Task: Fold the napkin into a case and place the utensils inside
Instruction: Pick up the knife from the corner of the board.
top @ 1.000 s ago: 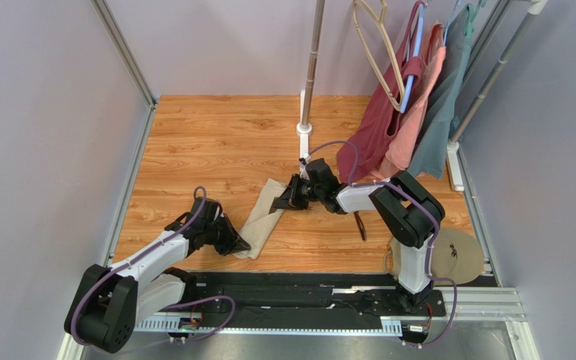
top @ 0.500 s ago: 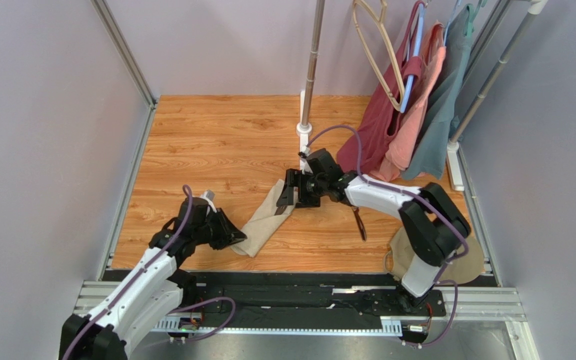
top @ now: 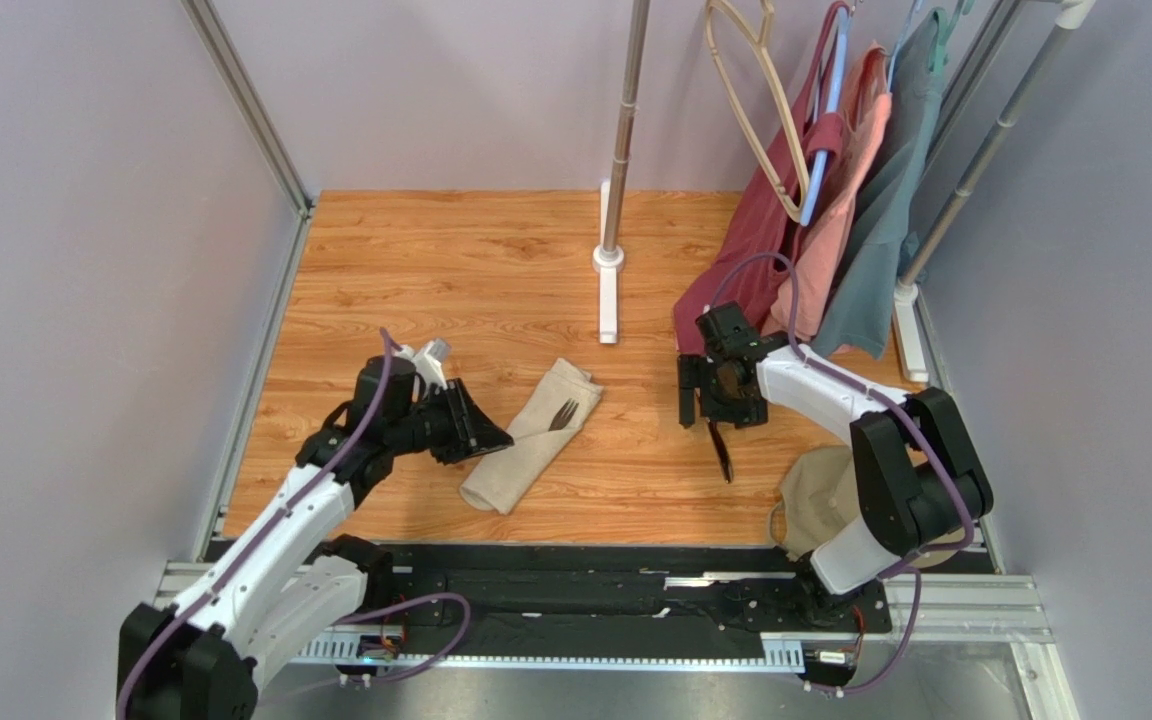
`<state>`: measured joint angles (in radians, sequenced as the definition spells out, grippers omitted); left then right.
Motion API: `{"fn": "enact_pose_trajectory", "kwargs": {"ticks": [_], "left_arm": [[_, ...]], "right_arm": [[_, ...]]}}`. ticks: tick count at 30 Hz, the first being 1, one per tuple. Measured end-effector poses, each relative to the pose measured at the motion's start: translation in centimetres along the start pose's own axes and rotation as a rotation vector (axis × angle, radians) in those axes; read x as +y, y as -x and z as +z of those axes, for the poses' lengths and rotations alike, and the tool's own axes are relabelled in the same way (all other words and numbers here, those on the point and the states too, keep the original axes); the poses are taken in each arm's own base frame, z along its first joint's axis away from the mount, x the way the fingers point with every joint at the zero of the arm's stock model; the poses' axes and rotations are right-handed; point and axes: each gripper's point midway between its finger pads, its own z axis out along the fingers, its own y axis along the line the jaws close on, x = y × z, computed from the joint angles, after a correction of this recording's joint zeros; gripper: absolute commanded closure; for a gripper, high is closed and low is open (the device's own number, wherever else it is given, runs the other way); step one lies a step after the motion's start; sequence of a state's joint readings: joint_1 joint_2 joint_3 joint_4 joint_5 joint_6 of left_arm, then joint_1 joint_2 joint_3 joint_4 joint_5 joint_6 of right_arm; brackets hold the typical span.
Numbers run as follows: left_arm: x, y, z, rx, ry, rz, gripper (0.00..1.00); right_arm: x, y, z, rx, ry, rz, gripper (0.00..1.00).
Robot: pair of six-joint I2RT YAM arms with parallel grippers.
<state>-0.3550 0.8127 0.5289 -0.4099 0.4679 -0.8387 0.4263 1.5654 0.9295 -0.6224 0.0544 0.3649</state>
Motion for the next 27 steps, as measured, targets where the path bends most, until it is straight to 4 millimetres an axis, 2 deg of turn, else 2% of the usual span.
{"fn": "enact_pose_trajectory", "kwargs": {"ticks": [1, 3, 8, 11, 17, 20, 23, 27], "left_arm": [[0.0, -0.2, 0.6, 0.027, -0.008, -0.004, 0.79], [0.2, -0.7, 2.0, 0.086, -0.007, -0.015, 0.88], [1.4, -3.0, 6.4, 0.293, 0.066, -0.053, 0.91], [0.5, -3.7, 8.6, 0.372, 0.072, -0.033, 0.92], [-1.1, -4.2, 11.4, 0.432, 0.059, 0.032, 0.93], [-0.5, -4.5, 13.1, 0.467, 0.095, 0.029, 0.94], [1.1, -4.8, 14.8, 0.504, 0.157, 0.002, 0.94], [2.0, -4.3, 15.5, 0.507, 0.184, -0.051, 0.95]], "right_arm": [[-0.6, -0.2, 0.1, 0.007, -0.022, 0.001, 0.22], [-1.3, -0.4, 0.4, 0.011, -0.047, -0.004, 0.32], [-1.6, -0.9, 1.2, 0.041, -0.065, -0.011, 0.43], [-1.4, -0.9, 1.3, 0.041, -0.055, -0.005, 0.44], [-0.5, -1.0, 1.4, 0.028, -0.075, -0.014, 0.58], [0.0, -1.0, 1.5, 0.020, -0.090, -0.025, 0.67], [0.5, -1.0, 1.5, 0.005, -0.102, -0.043, 0.74], [1.0, -1.0, 1.6, 0.001, -0.091, -0.046, 0.82]]}}
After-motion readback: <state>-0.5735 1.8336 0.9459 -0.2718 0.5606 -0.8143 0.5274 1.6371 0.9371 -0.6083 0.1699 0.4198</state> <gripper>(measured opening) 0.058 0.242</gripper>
